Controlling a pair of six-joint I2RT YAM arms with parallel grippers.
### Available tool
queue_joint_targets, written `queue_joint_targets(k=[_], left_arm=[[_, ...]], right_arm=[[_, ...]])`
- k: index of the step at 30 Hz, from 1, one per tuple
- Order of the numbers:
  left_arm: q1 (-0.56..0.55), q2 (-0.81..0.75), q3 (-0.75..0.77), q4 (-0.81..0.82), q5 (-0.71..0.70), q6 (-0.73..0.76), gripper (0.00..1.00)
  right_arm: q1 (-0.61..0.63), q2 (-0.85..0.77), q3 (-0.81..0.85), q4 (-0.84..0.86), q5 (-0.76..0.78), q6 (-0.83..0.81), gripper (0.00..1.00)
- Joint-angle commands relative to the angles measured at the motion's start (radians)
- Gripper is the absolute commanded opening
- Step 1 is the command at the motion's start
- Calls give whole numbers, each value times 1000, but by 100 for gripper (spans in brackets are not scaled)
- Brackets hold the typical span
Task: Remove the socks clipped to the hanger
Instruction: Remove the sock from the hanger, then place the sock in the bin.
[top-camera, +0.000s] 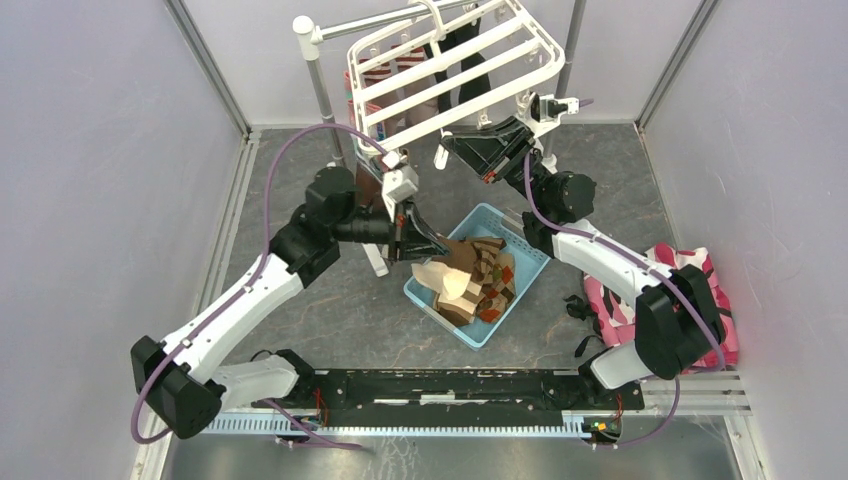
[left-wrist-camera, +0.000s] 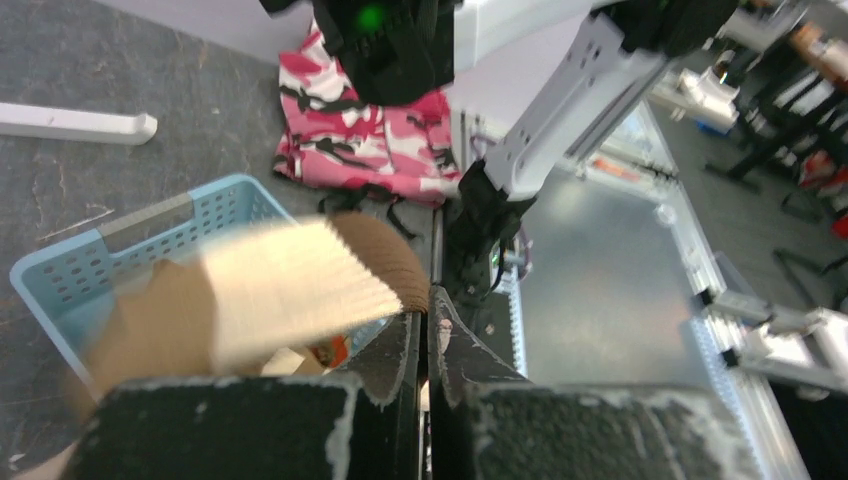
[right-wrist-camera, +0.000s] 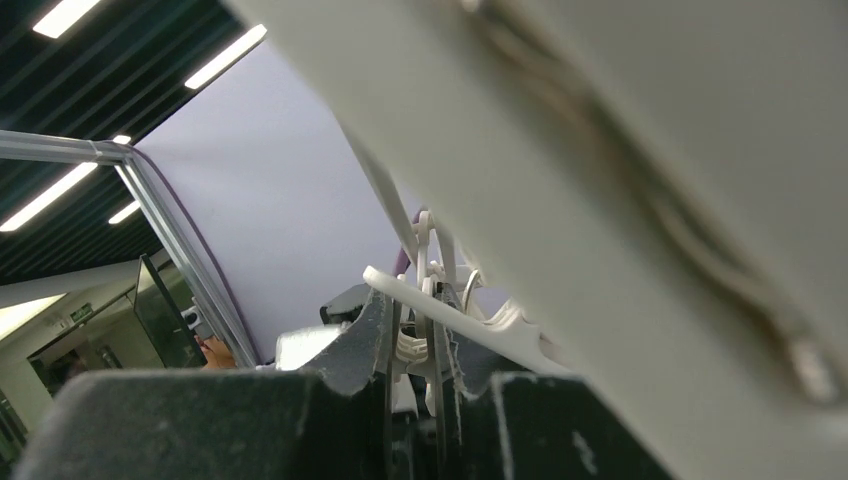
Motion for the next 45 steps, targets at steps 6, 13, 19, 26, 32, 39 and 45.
queue_joint_targets(k=[6,13,19,26,32,39,45], left_arm=[[-128,119,22,-131,-180,444,2],[-211,225,-25,89,-352,456,21],[-240,214,-59,52,-376,453,100],[-240,34,-90,-203,-255,555,100],[-235,-251,-250,-217,-359,555,100],[-124,-418,-300,-159,-453,299,100],[-9,-399,-287,2,-626,235,99]], right_arm=[[-6,-66,27,-42,-57,-56,8],[-5,-99,5,-88,-63,-93,7],[-7,-114,6,-130,-76,-128,7],[-6,-113,4,-143,-88,-139,8],[-6,-116,5,-152,-99,-143,8],[-6,-142,-10,-180,-107,-158,8],[-7,-166,-21,-204,-118,-169,8]])
